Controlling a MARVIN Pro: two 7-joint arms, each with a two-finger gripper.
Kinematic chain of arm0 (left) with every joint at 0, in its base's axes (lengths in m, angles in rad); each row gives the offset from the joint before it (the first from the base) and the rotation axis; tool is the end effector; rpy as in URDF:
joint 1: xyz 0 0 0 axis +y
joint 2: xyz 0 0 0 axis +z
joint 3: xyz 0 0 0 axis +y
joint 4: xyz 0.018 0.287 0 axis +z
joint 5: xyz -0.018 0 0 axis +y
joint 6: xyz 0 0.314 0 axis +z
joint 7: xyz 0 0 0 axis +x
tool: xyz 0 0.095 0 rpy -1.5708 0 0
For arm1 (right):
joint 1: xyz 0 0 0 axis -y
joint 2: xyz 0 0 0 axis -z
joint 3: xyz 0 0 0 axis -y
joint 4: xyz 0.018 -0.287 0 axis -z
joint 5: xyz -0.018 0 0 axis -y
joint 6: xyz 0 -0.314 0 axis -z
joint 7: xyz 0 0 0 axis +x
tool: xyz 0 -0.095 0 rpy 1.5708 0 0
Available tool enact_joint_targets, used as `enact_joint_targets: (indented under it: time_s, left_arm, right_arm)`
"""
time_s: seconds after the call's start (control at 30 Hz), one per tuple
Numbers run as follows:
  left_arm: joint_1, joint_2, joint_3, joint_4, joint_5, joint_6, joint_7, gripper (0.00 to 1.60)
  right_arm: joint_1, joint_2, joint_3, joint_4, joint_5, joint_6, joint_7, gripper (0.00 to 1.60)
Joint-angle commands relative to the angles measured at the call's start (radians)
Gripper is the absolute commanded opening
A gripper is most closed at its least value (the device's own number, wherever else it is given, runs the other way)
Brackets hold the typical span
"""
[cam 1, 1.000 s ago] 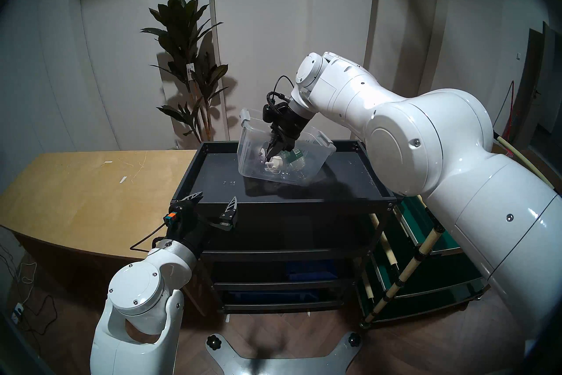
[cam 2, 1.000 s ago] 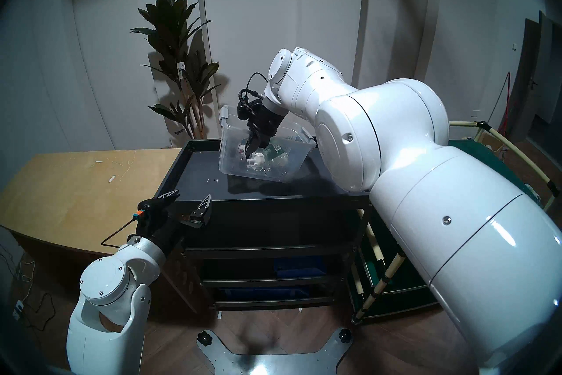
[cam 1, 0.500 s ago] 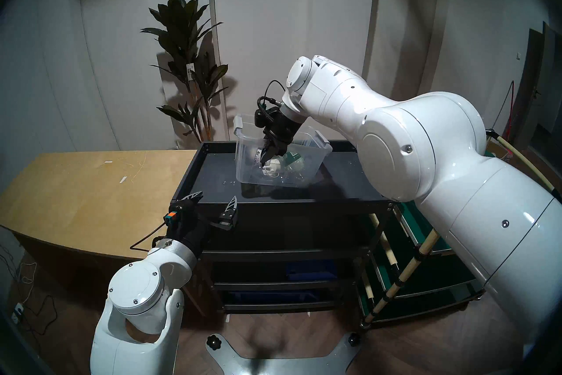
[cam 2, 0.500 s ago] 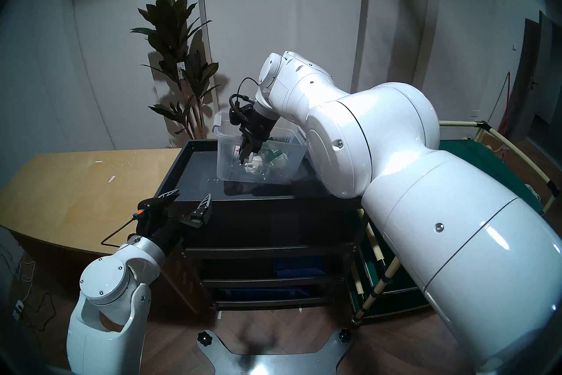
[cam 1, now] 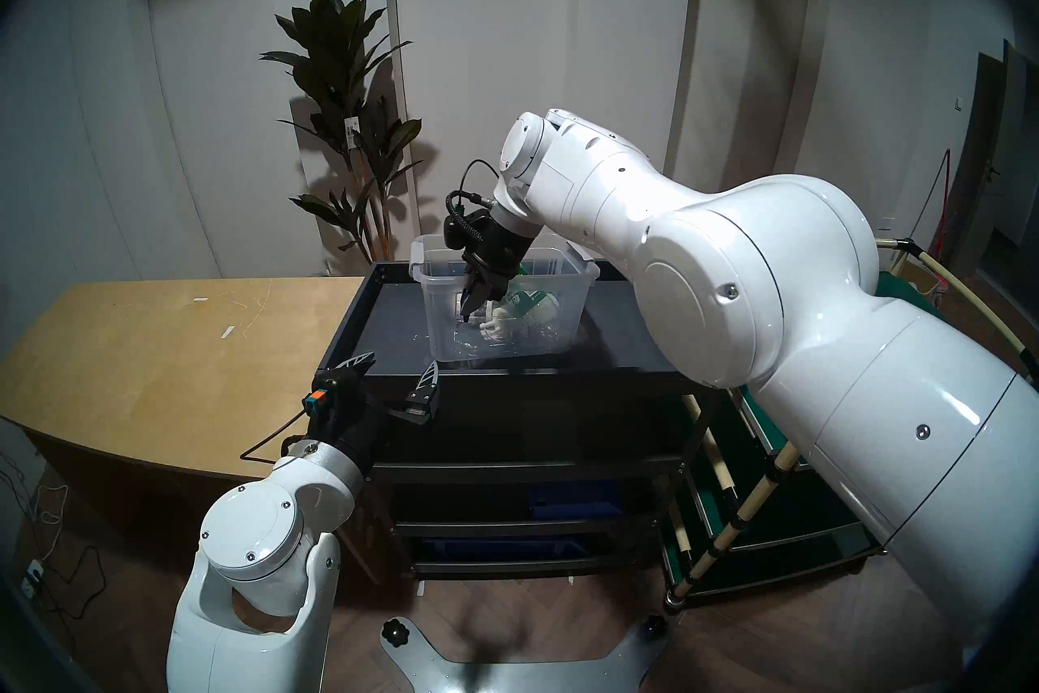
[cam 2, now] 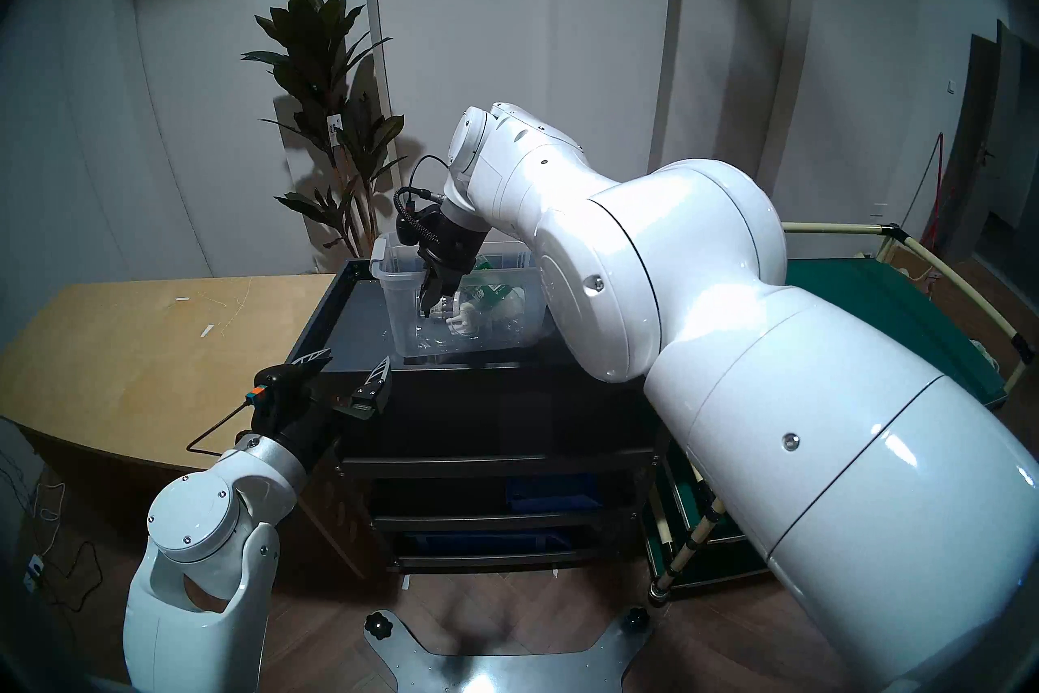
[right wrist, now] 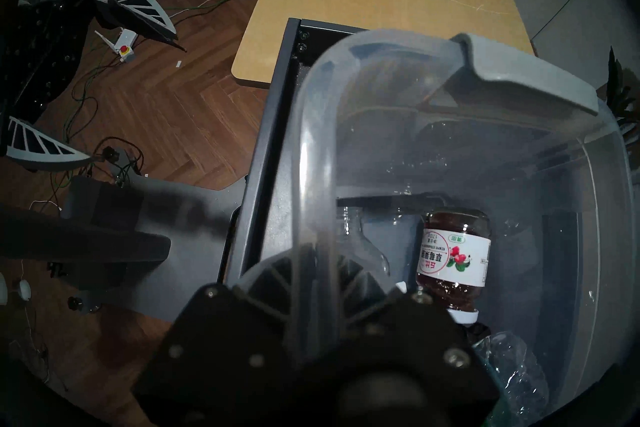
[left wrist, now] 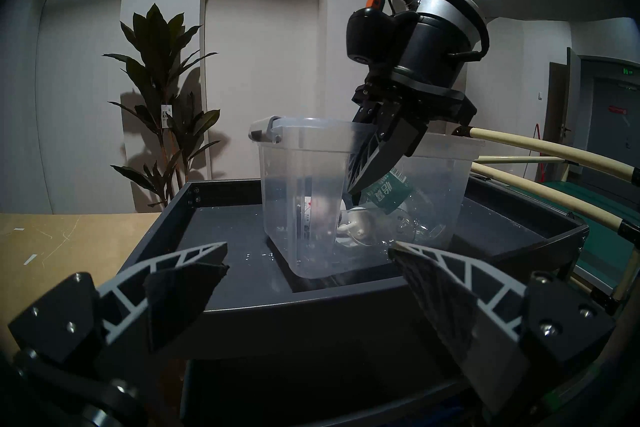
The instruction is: Put the storage box onto the shelf
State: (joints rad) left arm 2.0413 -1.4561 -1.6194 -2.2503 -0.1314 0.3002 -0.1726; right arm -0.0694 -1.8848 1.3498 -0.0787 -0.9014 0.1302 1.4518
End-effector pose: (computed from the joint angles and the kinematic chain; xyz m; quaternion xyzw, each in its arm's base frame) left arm 0.2901 0.0054 -0.2227 0.7344 -0.0699 0.6707 0.0773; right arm 0.5687 0.2341 -0.1001 -0.6250 -0.7448 -0.1720 0.1583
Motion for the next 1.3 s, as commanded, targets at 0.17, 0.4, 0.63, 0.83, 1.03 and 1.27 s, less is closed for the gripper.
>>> enact_joint_targets:
  time_s: [0.17,0.4,0.63,0.83,1.03,1.27]
  left_arm:
    - [-0.011,0.0,0.001,-0.021,-0.001,-0.006,-0.001,1.6]
    - [-0.013,0.0,0.001,-0.022,-0.001,-0.006,-0.001,1.6]
    - [-0.014,0.0,0.001,-0.022,-0.002,-0.006,-0.001,1.6]
    - [-0.015,0.0,0.001,-0.022,-0.002,-0.006,-0.001,1.6]
    - [-0.016,0.0,0.001,-0.022,-0.002,-0.006,-0.001,1.6]
    - [-0.017,0.0,0.001,-0.021,-0.002,-0.006,-0.002,1.6]
  right_arm:
    - [0.005,-0.066,-0.014,-0.021,-0.011,0.036,0.012,0.0]
    - [-0.002,-0.082,-0.025,-0.021,-0.017,0.062,0.018,0.0]
    - [-0.004,-0.093,-0.038,-0.021,-0.022,0.092,0.024,1.6]
    - [-0.004,-0.099,-0.048,-0.021,-0.026,0.112,0.028,1.6]
    - [0.014,-0.101,-0.062,-0.028,-0.038,0.14,0.028,1.6]
    - [0.06,-0.083,-0.076,-0.047,-0.054,0.167,0.017,1.6]
